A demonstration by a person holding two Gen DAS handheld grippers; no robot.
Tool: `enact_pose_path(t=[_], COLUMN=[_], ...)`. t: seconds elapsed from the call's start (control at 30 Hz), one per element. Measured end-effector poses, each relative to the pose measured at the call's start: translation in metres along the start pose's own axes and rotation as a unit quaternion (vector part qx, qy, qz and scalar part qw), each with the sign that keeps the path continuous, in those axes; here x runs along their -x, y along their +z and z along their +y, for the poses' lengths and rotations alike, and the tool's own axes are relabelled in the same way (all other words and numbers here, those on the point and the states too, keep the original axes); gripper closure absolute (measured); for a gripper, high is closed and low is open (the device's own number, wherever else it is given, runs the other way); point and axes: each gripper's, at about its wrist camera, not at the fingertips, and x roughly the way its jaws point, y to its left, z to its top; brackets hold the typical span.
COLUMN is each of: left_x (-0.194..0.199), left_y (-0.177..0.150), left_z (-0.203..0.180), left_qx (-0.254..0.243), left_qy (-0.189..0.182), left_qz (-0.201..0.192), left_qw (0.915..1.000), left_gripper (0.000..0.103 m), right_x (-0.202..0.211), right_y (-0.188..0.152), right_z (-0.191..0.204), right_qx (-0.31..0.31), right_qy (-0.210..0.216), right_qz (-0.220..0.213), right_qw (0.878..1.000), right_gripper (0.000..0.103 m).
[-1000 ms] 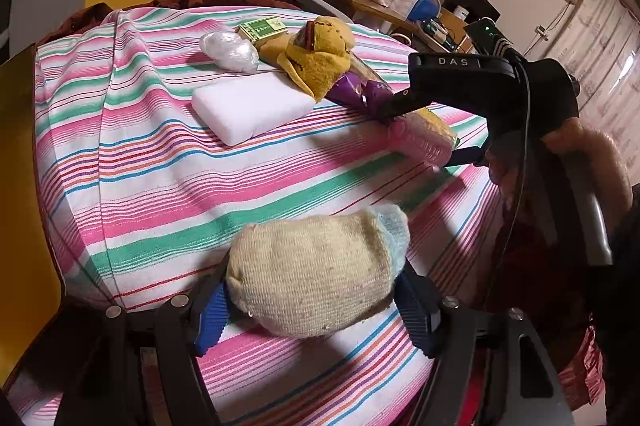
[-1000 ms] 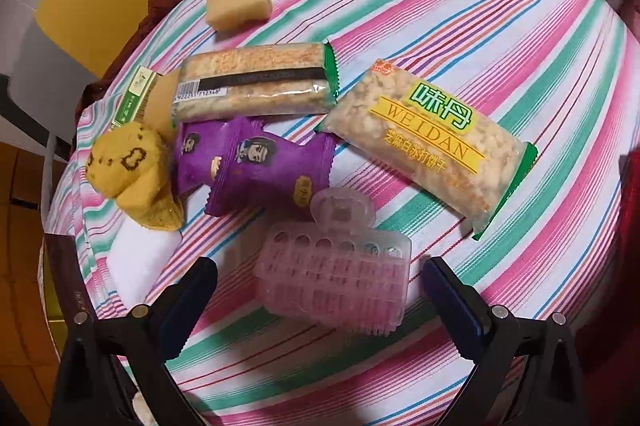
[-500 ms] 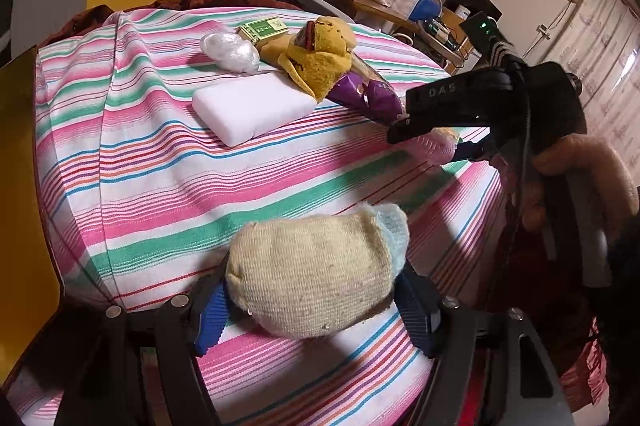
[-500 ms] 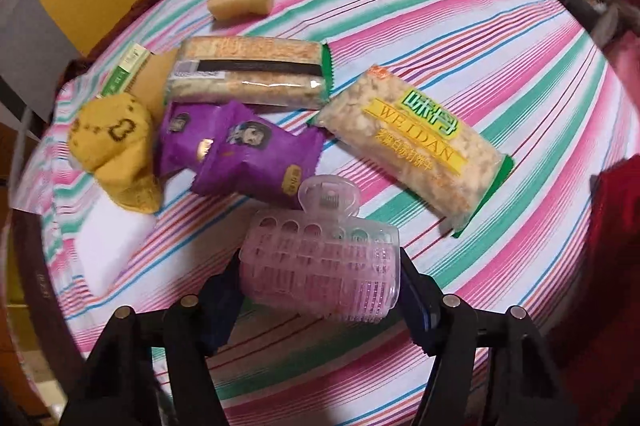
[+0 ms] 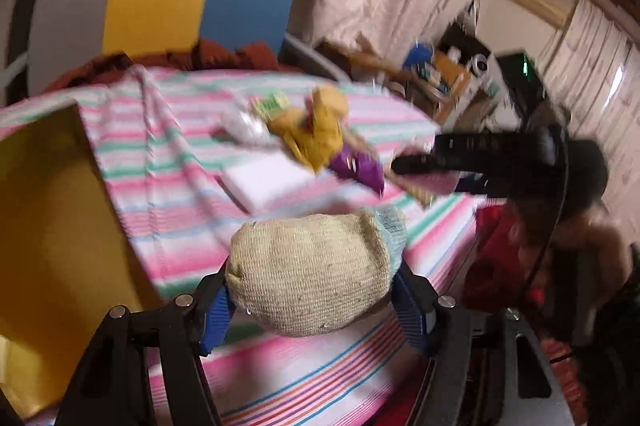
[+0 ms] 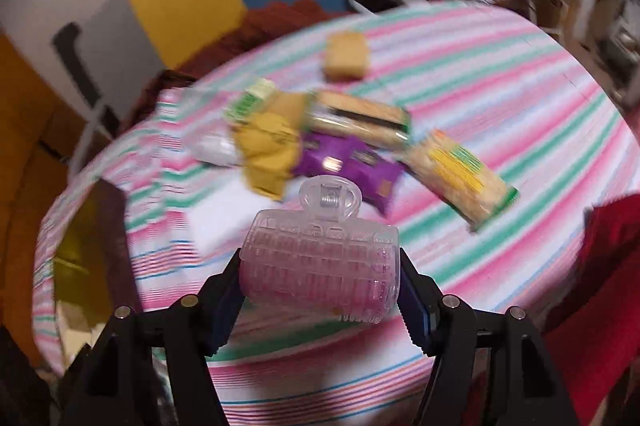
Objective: Organize objects
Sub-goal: 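Carry the pouch and hair roller into the gold tray and release both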
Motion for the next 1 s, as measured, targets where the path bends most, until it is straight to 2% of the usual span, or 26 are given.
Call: enact_pose_path(t=[0.03, 0.13, 0.23, 0.37, 0.47, 0.6, 0.63, 0.67, 0.7, 0.73, 0.87, 1.0], left_x=[0.01, 0.041, 0.071, 0.108, 0.123, 0.134, 0.136, 0.138, 0.143, 0.145, 0.156, 0.163], left_y=[0.004, 0.013, 0.018, 0.022, 0.025, 0.025, 0.025, 0.024, 0.022, 0.02, 0.011, 0.003], left_z=[0.004, 0.029, 0.063, 0.113, 0.158, 0.2, 0.206, 0.211, 0.215, 0.218, 0.217, 0.204], left_qx=[0.005, 0.032, 0.062, 0.093, 0.121, 0.145, 0.151, 0.157, 0.16, 0.157, 0.158, 0.156], left_qy=[0.006, 0.034, 0.088, 0.169, 0.226, 0.274, 0.283, 0.291, 0.299, 0.304, 0.327, 0.34], left_qz=[-0.012, -0.048, -0.074, -0.096, -0.09, -0.076, -0.075, -0.077, -0.082, -0.085, -0.098, -0.119], left_qw=[0.9999, 0.9977, 0.9915, 0.9765, 0.9623, 0.9476, 0.9441, 0.9408, 0.9371, 0.9359, 0.9266, 0.9198], left_gripper=[0.033, 0.033, 0.033, 0.033, 0.033, 0.028, 0.023, 0.02, 0.019, 0.019, 0.018, 0.018], right_x=[-0.023, -0.036, -0.041, -0.048, -0.057, -0.078, -0.083, -0.083, -0.084, -0.082, -0.072, -0.057], right_y=[0.009, 0.011, 0.007, -0.004, -0.016, -0.037, -0.04, -0.047, -0.053, -0.059, -0.08, -0.091], right_z=[0.023, 0.066, 0.113, 0.178, 0.223, 0.273, 0.279, 0.289, 0.295, 0.302, 0.315, 0.314], right_qx=[0.01, 0.046, 0.084, 0.138, 0.179, 0.217, 0.222, 0.234, 0.247, 0.264, 0.323, 0.346], right_qy=[0.014, 0.06, 0.105, 0.154, 0.168, 0.194, 0.201, 0.212, 0.212, 0.207, 0.17, 0.144], right_qz=[-0.006, -0.021, -0.022, -0.01, 0.006, 0.032, 0.034, 0.035, 0.031, 0.022, -0.024, -0.073], right_qw=[1.0, 0.997, 0.991, 0.978, 0.969, 0.956, 0.953, 0.948, 0.945, 0.942, 0.931, 0.924], right_gripper=[0.034, 0.034, 0.034, 0.034, 0.034, 0.033, 0.03, 0.02, 0.013, 0.001, 0.0, 0.0])
